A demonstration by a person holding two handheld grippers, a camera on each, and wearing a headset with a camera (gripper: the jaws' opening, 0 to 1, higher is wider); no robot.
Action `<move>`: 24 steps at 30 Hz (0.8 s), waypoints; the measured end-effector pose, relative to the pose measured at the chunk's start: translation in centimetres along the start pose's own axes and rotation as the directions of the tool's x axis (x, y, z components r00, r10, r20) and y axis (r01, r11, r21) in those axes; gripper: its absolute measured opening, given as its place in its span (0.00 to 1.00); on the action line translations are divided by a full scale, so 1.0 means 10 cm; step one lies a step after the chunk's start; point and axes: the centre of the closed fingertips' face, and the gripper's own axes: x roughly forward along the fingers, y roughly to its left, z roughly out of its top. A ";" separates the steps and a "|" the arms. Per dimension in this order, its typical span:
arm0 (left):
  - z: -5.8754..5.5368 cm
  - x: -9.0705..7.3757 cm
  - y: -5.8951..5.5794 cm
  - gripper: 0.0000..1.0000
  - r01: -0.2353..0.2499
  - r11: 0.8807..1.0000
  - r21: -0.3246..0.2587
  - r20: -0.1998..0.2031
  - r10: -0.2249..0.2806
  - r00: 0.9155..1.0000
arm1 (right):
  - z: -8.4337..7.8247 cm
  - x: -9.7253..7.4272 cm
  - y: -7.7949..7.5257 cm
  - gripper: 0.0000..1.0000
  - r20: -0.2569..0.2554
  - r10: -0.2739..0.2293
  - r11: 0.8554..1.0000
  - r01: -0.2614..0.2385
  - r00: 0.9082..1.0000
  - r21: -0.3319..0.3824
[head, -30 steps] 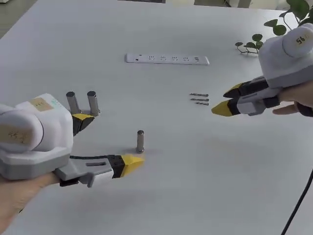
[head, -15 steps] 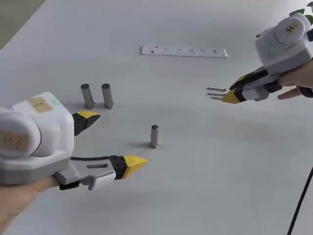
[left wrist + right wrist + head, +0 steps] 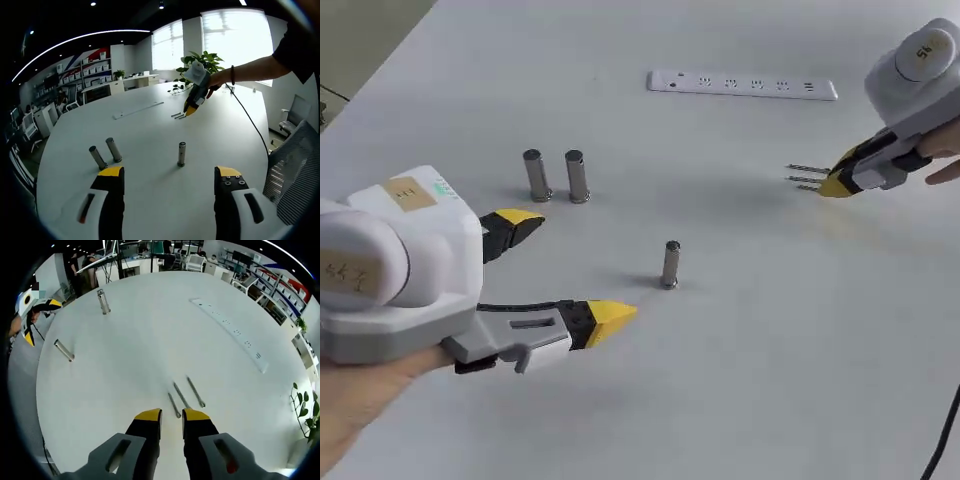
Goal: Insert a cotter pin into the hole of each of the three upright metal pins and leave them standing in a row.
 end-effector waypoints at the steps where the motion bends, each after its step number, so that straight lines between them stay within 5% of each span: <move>1: -0.01 -0.01 0.01 0.73 -0.002 1.000 0.000 -0.003 0.002 1.000 | -0.01 0.02 -0.01 0.12 -0.006 0.007 1.000 -0.007 1.000 -0.005; 15: 0.04 -0.02 0.04 0.71 -0.013 1.000 0.008 0.007 0.013 1.000 | -0.05 0.18 -0.10 0.08 -0.080 0.081 0.997 -0.082 0.993 -0.010; 24: 0.07 -0.01 0.07 0.68 -0.013 1.000 0.017 0.000 0.013 1.000 | -0.05 0.21 -0.22 0.00 -0.153 0.063 0.993 -0.077 0.986 -0.087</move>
